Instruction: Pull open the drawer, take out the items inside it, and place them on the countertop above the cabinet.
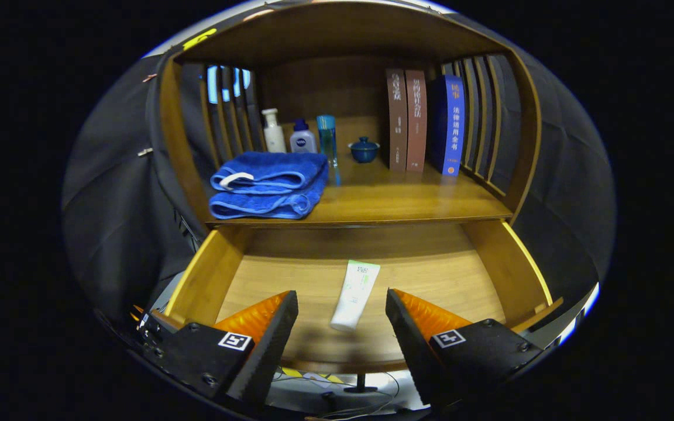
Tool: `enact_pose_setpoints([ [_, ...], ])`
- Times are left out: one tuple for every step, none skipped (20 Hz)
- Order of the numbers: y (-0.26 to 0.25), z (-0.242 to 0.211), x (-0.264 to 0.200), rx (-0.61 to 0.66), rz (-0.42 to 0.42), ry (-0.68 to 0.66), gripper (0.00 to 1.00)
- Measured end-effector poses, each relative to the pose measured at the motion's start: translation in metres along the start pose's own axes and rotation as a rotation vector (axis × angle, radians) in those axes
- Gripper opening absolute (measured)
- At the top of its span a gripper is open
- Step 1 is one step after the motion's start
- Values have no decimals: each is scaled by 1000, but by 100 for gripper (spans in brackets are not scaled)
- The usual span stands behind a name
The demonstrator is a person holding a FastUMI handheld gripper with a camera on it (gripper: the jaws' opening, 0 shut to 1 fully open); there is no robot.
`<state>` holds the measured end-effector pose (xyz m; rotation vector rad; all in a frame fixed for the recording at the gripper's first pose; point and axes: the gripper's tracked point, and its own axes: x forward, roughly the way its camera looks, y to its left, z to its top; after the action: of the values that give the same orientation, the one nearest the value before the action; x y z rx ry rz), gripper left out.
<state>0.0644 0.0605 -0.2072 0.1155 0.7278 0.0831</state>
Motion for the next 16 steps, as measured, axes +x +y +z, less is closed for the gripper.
enact_pose_setpoints([
  [-1, -2, 16, 10, -8, 40, 96],
  [-3, -8, 29, 13, -19, 90, 96],
  [-3, -12, 40, 22, -16, 131, 96],
  [-3, -15, 48, 27, -16, 165, 96],
  [-4, -18, 56, 25, -22, 187, 96],
  [-8, -20, 60, 11, -36, 206, 96],
  [-12, -23, 66, -12, -56, 230, 96],
  [-16, -28, 71, -30, -73, 259, 95],
  [-18, -32, 76, -34, -81, 285, 96],
  [-18, -38, 81, -28, -78, 321, 95],
  [-16, -42, 85, -10, -70, 348, 96],
  [-16, -47, 88, 11, -66, 379, 96],
  [-18, -52, 90, 27, -71, 409, 92],
  [-19, -56, 91, 33, -77, 434, 92],
  [-22, -60, 93, 31, -92, 452, 92],
  [-24, -63, 95, 24, -100, 467, 92],
])
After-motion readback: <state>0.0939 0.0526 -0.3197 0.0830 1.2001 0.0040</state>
